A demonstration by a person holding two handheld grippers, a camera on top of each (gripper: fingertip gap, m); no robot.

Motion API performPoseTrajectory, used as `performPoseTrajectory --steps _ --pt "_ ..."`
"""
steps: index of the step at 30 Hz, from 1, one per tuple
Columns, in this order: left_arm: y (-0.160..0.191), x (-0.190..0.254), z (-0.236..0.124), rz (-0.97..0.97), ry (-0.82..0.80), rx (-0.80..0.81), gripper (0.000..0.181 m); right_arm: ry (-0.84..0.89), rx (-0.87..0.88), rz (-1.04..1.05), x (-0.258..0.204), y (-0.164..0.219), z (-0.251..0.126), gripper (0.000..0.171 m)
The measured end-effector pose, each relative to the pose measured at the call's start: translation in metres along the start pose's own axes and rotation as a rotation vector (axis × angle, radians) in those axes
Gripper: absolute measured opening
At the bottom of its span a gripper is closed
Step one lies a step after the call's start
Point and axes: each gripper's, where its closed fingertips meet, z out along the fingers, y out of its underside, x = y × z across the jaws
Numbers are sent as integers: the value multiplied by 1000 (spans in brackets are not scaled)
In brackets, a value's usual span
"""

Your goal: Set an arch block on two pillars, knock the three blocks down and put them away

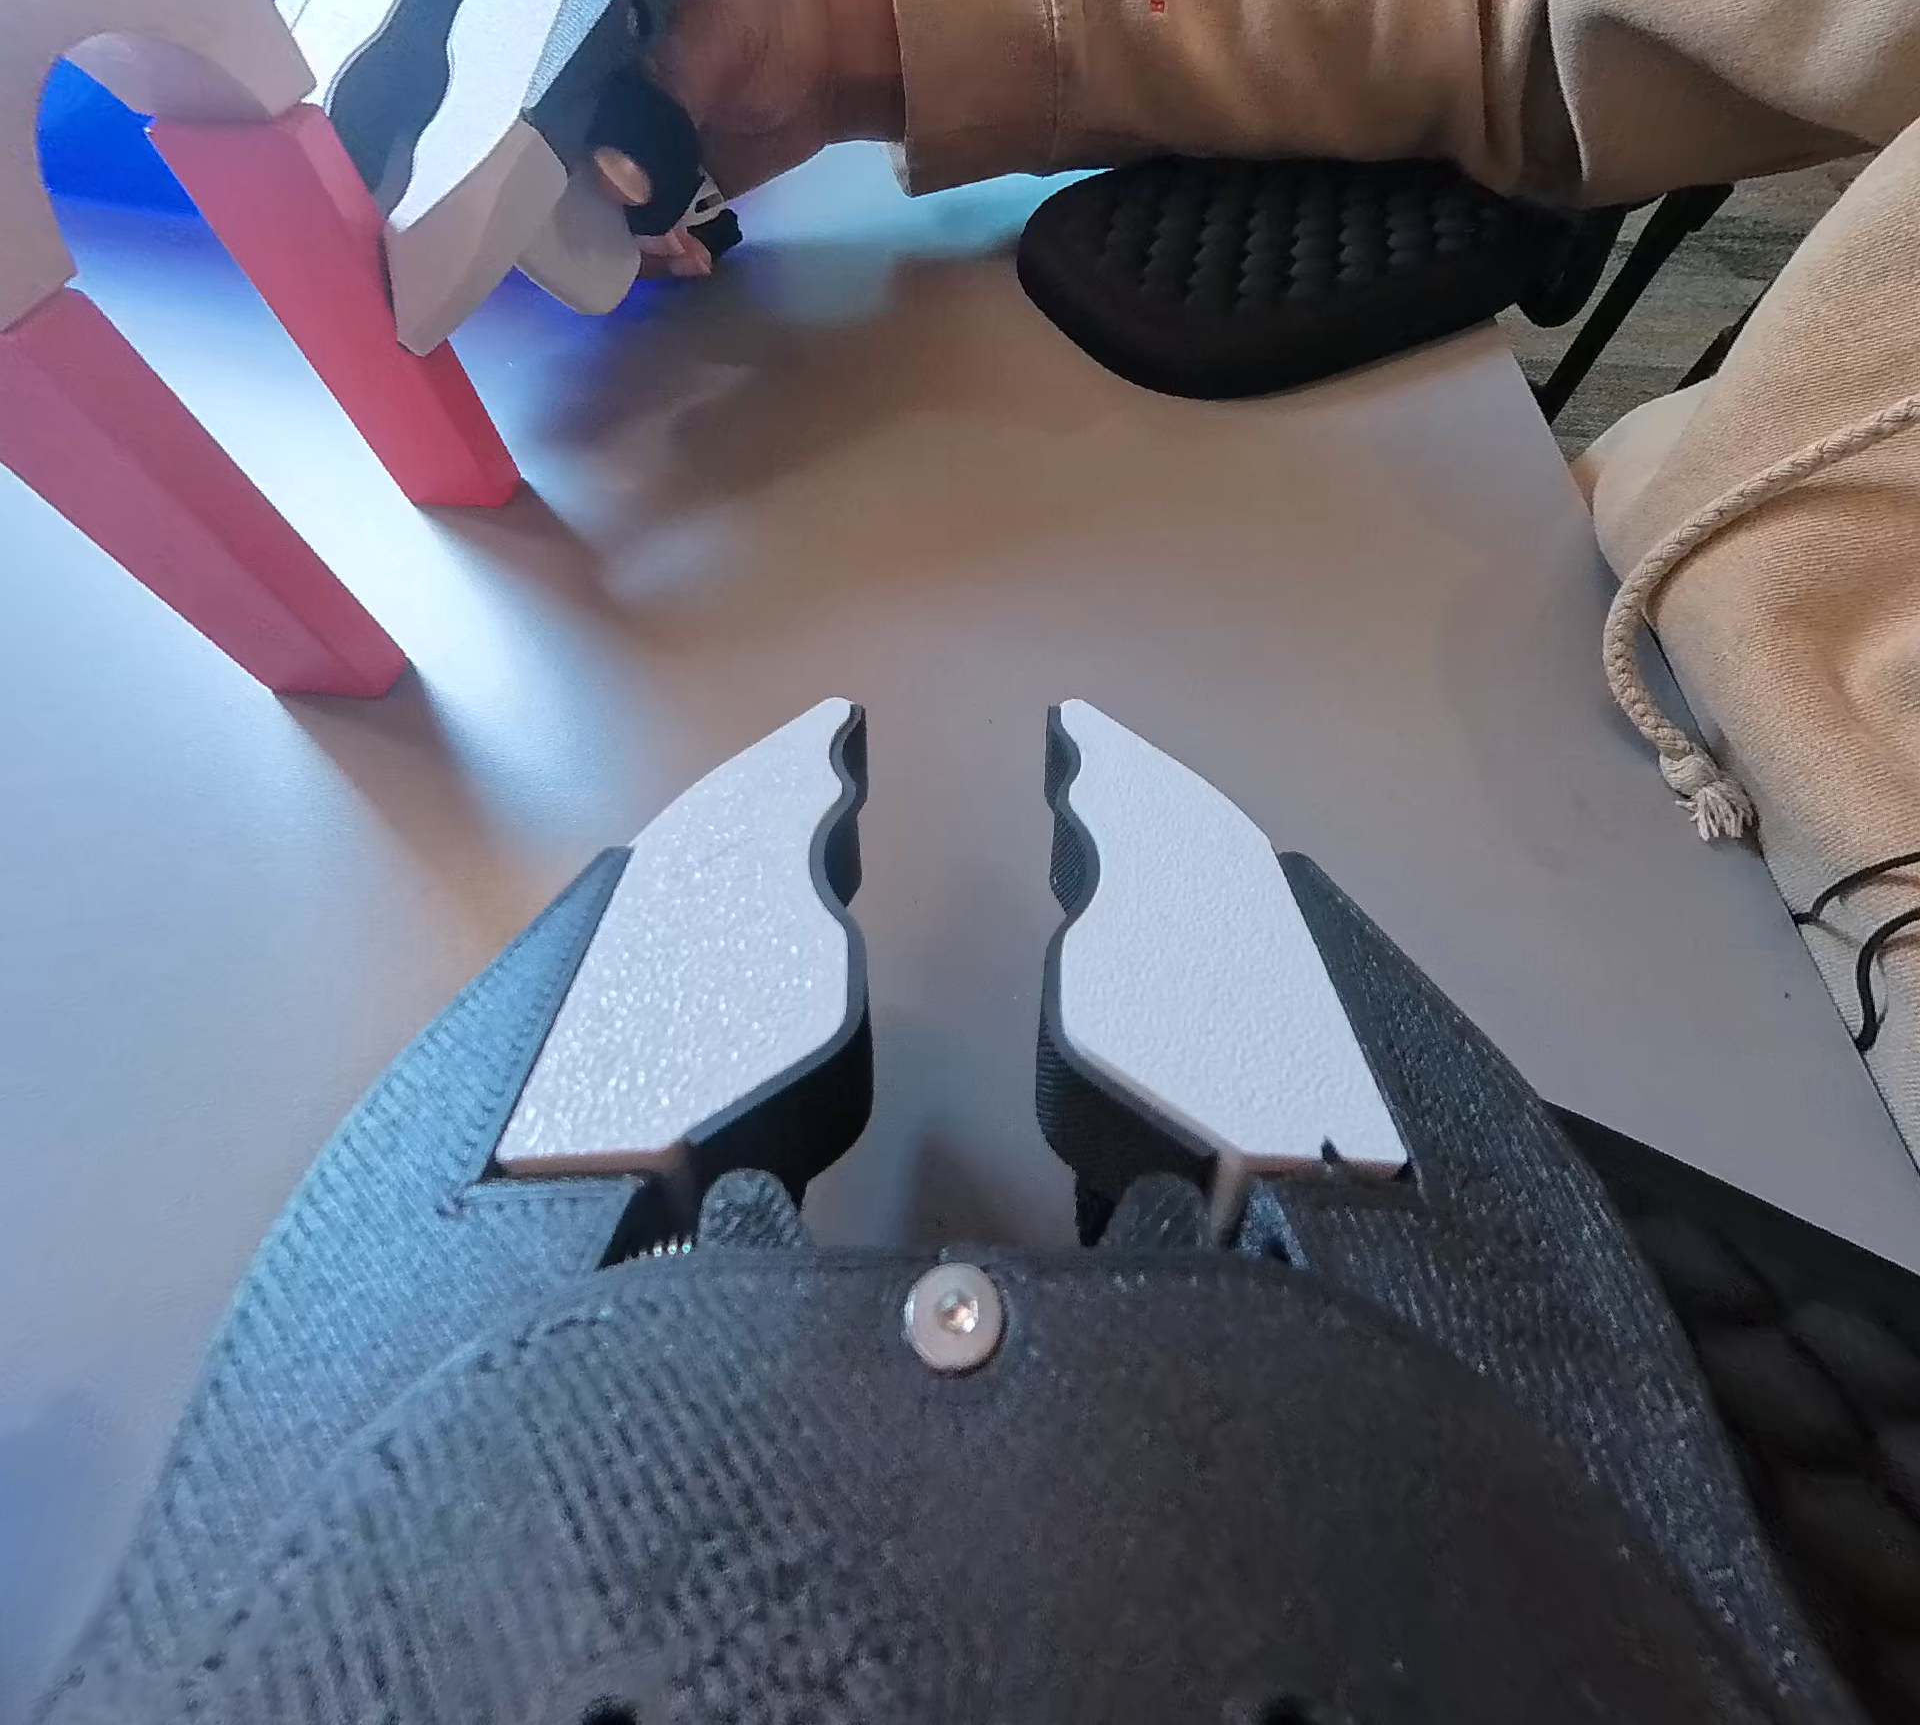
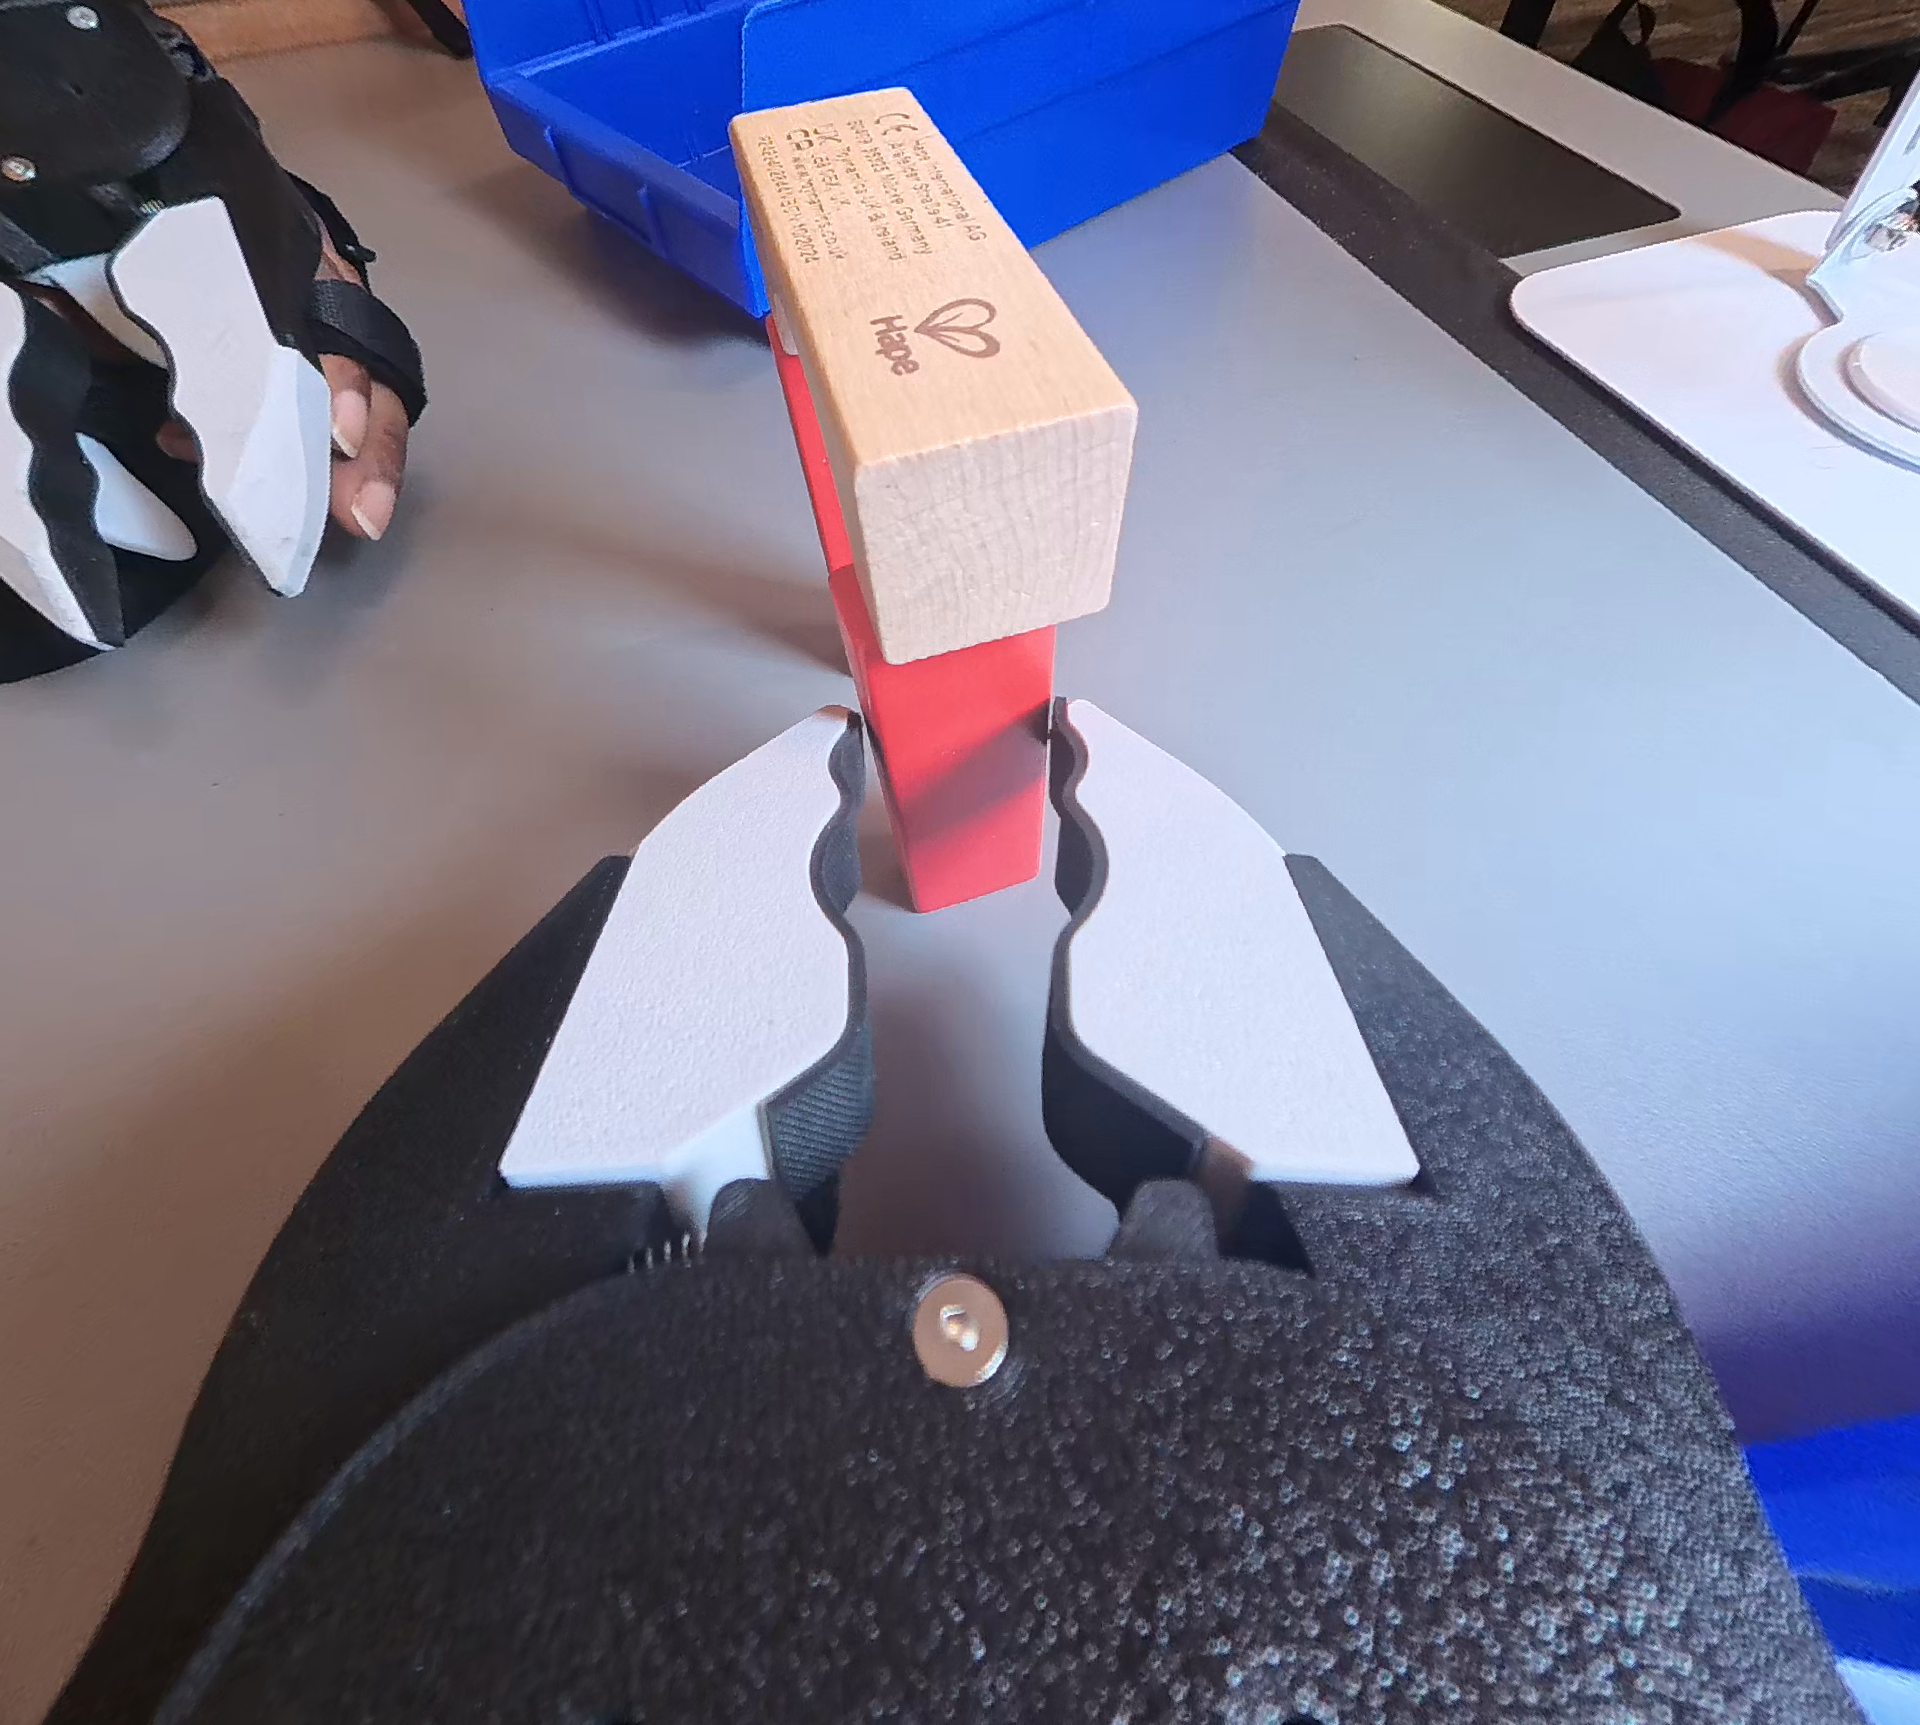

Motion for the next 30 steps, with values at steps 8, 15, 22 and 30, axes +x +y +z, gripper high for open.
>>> performPoseTrajectory --steps 8,15,22,30 --pt "0 -4 0 -20 -21 4 34 1 2 3 -1 -1 -1 37" --pt "-15 -40 2 -66 -143 89 39 -2 -9 2 -4 2 -2 43" --pt "-31 -102 11 -182 -325 173 59 -6 -29 7 -11 9 -8 51" --pt "-39 -147 29 -181 -359 170 71 -21 -57 -1 -22 14 -29 54"
